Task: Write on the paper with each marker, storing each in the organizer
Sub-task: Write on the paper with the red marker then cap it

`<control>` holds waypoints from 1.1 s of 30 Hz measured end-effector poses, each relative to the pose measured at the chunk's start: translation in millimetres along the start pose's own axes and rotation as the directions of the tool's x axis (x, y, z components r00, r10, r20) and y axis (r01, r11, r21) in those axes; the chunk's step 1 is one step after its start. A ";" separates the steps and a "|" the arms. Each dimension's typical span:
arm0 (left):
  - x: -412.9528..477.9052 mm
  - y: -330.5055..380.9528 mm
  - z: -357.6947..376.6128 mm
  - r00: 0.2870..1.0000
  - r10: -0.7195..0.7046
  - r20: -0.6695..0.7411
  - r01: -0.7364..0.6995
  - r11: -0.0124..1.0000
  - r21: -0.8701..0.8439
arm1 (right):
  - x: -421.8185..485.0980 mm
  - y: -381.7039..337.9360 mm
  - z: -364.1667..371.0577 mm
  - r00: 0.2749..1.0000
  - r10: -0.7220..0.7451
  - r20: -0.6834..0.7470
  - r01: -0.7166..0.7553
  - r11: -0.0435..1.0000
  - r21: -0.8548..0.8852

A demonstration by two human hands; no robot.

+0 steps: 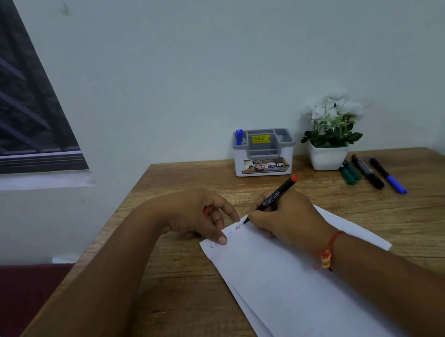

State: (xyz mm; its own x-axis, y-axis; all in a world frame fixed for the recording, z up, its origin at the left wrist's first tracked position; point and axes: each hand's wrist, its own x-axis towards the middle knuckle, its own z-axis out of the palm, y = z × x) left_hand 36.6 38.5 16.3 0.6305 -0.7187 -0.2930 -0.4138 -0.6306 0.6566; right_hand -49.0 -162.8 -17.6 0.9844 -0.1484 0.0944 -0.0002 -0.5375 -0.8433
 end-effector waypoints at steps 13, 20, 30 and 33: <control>0.7 0.9 -0.9 1.000 -0.006 0.003 0.006 1.000 0.014 | 3.3 0.2 -2.7 0.999 0.033 -0.028 -0.033 0.999 -0.021; 0.3 0.7 -0.3 1.000 0.004 -0.005 -0.004 1.000 0.008 | 4.4 1.3 1.6 0.997 0.030 -0.068 -0.032 0.999 -0.029; 1.3 0.2 -1.1 1.000 -0.003 0.005 0.003 1.000 0.010 | 5.5 2.4 3.5 0.996 0.019 -0.087 -0.024 0.998 -0.055; 0.9 1.2 -1.0 1.000 -0.009 0.000 0.009 1.000 0.021 | 5.6 3.2 2.9 0.993 0.018 -0.119 -0.021 0.999 -0.031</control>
State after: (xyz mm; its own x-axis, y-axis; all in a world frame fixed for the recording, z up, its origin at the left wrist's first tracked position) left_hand 37.3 37.4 17.6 0.6342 -0.7131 -0.2989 -0.4218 -0.6430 0.6392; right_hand -43.0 -163.0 -21.3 0.9563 -0.2556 0.1418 -0.0268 -0.5597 -0.8282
